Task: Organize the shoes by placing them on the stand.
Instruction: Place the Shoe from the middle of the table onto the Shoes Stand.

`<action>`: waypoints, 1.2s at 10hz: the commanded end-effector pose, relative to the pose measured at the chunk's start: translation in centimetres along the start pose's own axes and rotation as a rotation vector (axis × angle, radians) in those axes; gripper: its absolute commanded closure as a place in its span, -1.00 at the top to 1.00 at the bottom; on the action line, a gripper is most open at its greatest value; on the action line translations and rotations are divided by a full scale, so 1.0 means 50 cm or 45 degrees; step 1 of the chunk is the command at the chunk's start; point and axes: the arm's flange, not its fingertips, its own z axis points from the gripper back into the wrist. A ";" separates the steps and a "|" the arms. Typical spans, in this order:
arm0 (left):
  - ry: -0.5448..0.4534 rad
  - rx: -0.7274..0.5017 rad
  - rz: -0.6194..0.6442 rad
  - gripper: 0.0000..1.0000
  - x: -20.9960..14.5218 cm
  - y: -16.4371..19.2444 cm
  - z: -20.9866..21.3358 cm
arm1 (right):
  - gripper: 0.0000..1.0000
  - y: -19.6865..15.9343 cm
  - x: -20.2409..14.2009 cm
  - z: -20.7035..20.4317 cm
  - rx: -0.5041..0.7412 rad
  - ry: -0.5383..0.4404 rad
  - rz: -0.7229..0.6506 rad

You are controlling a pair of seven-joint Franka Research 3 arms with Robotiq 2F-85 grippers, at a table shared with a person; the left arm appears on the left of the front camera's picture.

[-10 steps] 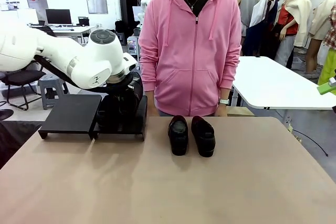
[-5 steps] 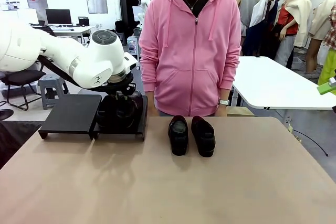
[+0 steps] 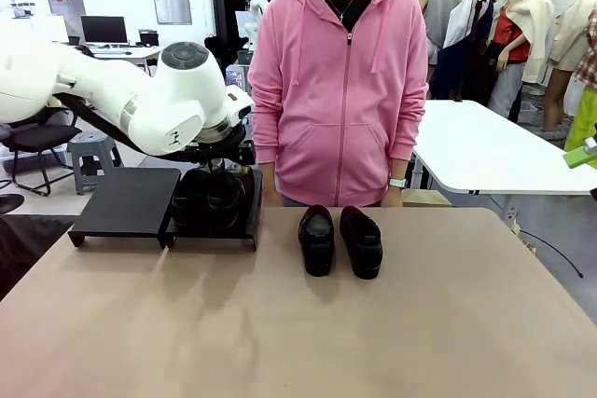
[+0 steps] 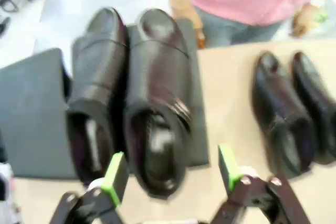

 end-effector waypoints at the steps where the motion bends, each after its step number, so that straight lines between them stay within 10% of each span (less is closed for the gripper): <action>1: 0.109 -0.083 0.004 1.00 -0.109 0.022 0.152 | 1.00 0.000 -0.004 -0.001 0.017 -0.005 0.003; 6: 0.498 -0.612 -0.261 1.00 -0.390 0.112 0.319 | 1.00 0.000 -0.004 -0.001 0.017 -0.005 0.003; 12: -0.052 -0.931 0.598 1.00 -0.453 0.490 0.378 | 1.00 0.000 -0.004 -0.001 0.017 -0.005 0.003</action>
